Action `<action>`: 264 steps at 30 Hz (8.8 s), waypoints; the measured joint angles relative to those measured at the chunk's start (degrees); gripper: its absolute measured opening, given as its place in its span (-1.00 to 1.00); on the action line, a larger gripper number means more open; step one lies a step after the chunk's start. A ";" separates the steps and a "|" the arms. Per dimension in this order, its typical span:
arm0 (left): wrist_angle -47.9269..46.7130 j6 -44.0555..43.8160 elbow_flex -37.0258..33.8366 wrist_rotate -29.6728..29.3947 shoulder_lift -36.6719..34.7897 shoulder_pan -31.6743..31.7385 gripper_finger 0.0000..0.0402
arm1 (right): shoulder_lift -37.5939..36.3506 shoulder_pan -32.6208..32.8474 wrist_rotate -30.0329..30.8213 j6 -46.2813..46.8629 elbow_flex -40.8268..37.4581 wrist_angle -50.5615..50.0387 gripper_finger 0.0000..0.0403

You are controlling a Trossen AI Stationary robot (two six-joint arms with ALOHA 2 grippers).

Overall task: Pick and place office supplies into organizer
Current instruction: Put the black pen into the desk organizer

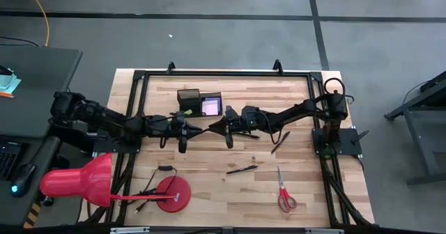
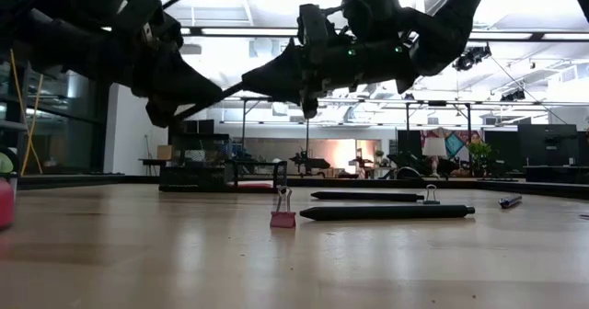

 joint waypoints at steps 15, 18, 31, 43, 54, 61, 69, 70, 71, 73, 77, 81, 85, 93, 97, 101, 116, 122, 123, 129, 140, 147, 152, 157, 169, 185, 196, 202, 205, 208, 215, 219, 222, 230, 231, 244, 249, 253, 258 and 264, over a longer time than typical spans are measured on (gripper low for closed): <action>-15.26 5.53 0.13 -1.68 -22.13 -0.07 -0.90 | 0.24 -1.96 1.15 -0.06 -0.11 -0.52 -0.80; -21.35 6.74 0.13 -2.92 -28.30 -0.07 -0.89 | 0.24 -2.58 1.12 -0.06 -0.11 -0.57 -0.76; -39.97 9.05 0.13 -5.78 -51.50 -0.06 -0.89 | 0.24 -5.75 -1.77 -1.14 3.04 -2.25 -0.78; -45.34 9.44 0.13 0.45 -56.97 -0.07 -0.83 | 0.24 -5.51 -1.87 -5.59 18.04 -23.08 -0.79; -46.98 5.89 0.13 -0.34 -56.94 -0.07 0.01 | 0.24 -7.97 1.07 -8.96 29.43 -40.03 -0.78; -47.89 10.71 0.13 2.01 -56.93 -0.07 0.52 | 0.24 -10.55 3.50 -11.97 38.08 -53.47 -0.78; -51.71 10.85 0.13 2.15 -56.92 -0.07 0.80 | 0.22 -13.87 3.43 -11.97 42.73 -59.58 -0.79; -51.87 11.00 0.13 2.00 -56.92 -0.07 0.82 | 0.43 -14.20 3.27 -11.97 42.73 -59.65 -0.79; -51.87 11.29 0.13 1.75 -56.92 -0.07 0.84 | 0.74 -14.53 2.95 -11.95 42.75 -59.51 -0.79; -51.86 11.33 0.13 1.32 -56.92 -0.07 0.87 | 1.66 -15.18 2.38 -11.67 42.75 -59.70 -0.78; -52.33 11.40 0.13 1.24 -56.92 -0.07 0.90 | 3.21 -15.54 0.47 -11.45 42.83 -58.40 -0.77; -52.33 11.49 0.13 0.90 -56.92 -0.07 0.90 | 6.44 -15.50 -2.25 -10.49 47.35 -61.77 -0.79; -52.33 11.49 0.13 0.89 -56.92 -0.07 0.91 | 11.44 -14.61 0.55 -12.14 56.98 -70.93 -0.79; -54.16 11.46 0.11 0.89 -56.92 -0.07 0.90 | 22.37 -14.54 0.72 -14.38 78.02 -87.76 -0.78; -54.96 10.92 0.09 0.90 -56.90 -0.07 0.91 | 27.23 -14.74 0.93 -14.53 83.03 -91.29 -0.78; -55.36 10.22 0.07 0.90 -56.90 -0.08 0.89 | 27.74 -15.41 -0.62 -15.72 80.43 -89.55 -0.72; -56.62 10.20 0.06 0.61 -56.90 -0.09 0.89 | 27.37 -13.66 3.17 -20.18 80.41 -86.32 0.07; -56.59 10.17 -1.52 0.43 -56.91 -0.07 0.91 | 25.41 -11.83 1.57 -19.47 80.52 -91.03 0.15; -56.60 10.16 -1.72 0.23 -56.92 -0.09 0.91 | 25.38 -11.34 0.65 -19.45 80.51 -93.68 0.15; -56.22 8.47 -2.40 -0.65 -56.92 -0.08 0.90 | 25.40 -7.15 -3.39 -19.05 80.39 -103.35 0.12; -55.65 7.35 -2.40 -0.86 -56.92 -0.09 0.89 | 26.85 5.40 -1.86 -17.19 80.39 -97.53 0.04; -54.09 6.74 -2.40 -0.57 -56.92 -0.09 0.90 | 34.00 12.86 -7.17 -17.28 80.41 -78.08 0.03; -53.83 6.70 -2.40 -0.41 -56.99 -0.09 0.91 | 38.23 15.90 -11.47 -18.51 80.25 -70.14 0.00; -53.70 6.72 -2.40 -0.37 -57.08 -0.07 0.89 | 40.82 18.30 -11.41 -18.17 80.43 -57.29 -0.06; -53.66 6.72 -2.38 -0.38 -57.10 -0.09 0.90 | 45.53 21.22 -16.41 -16.64 80.48 -44.06 -0.19; -55.05 6.72 -2.38 -0.38 -57.21 -0.08 0.90 | 43.49 19.89 -20.89 -22.49 80.28 -46.18 -0.26; -53.53 6.57 -2.38 -0.59 -57.21 -0.09 0.91 | 30.13 15.50 -33.25 -18.57 80.39 -50.10 -0.26; -54.21 5.67 -2.38 0.39 -57.21 -0.08 0.89 | 25.79 11.38 -35.93 -18.81 80.35 -45.63 -0.24; -54.39 5.66 -2.38 0.87 -57.21 -0.09 0.89 | 23.23 9.09 -35.90 -19.45 80.48 -45.18 -0.24; -54.45 5.73 -2.38 0.87 -57.21 -0.09 0.91 | 23.38 7.37 -35.69 -17.91 80.01 -45.02 -0.24; -55.83 5.48 -2.36 0.89 -57.34 -0.11 0.90 | 13.72 4.40 -36.69 -8.44 47.11 -5.72 -0.25; -54.92 5.45 -2.36 -0.44 -57.31 -0.11 0.91 | 1.75 3.63 -26.02 -9.12 24.35 12.09 -0.25; -53.26 6.44 -2.36 -1.94 -57.32 -0.09 0.90 | -4.19 4.52 -18.45 -14.15 13.57 6.10 -0.25; -52.66 8.27 -2.36 -3.29 -57.32 -0.07 0.90 | -14.83 2.81 -14.50 -14.29 -4.19 0.50 -0.24; -52.68 8.42 -2.36 -3.63 -57.29 -0.07 0.90 | -15.69 2.61 -12.98 -13.91 -6.24 1.02 -0.24; -54.23 8.47 -2.36 -5.07 -57.18 -0.07 0.91 | -17.25 4.07 5.80 -13.60 -20.59 -3.15 -0.25; -53.06 8.93 -2.36 -6.15 -57.18 -0.07 0.89 | -17.29 4.73 12.55 -8.99 -22.78 -6.03 -0.25; -53.03 8.93 -2.36 -9.95 -57.18 -0.07 0.90 | -17.29 5.31 24.18 -5.38 -24.21 -9.68 -0.25; -53.22 8.90 -2.36 -10.18 -57.18 -0.07 0.91 | -17.27 4.89 26.86 -1.90 -25.38 -13.88 -0.25; -53.14 9.75 -2.36 -8.65 -57.16 -0.07 0.91 | -17.20 4.80 20.34 3.89 -25.70 -15.57 -0.25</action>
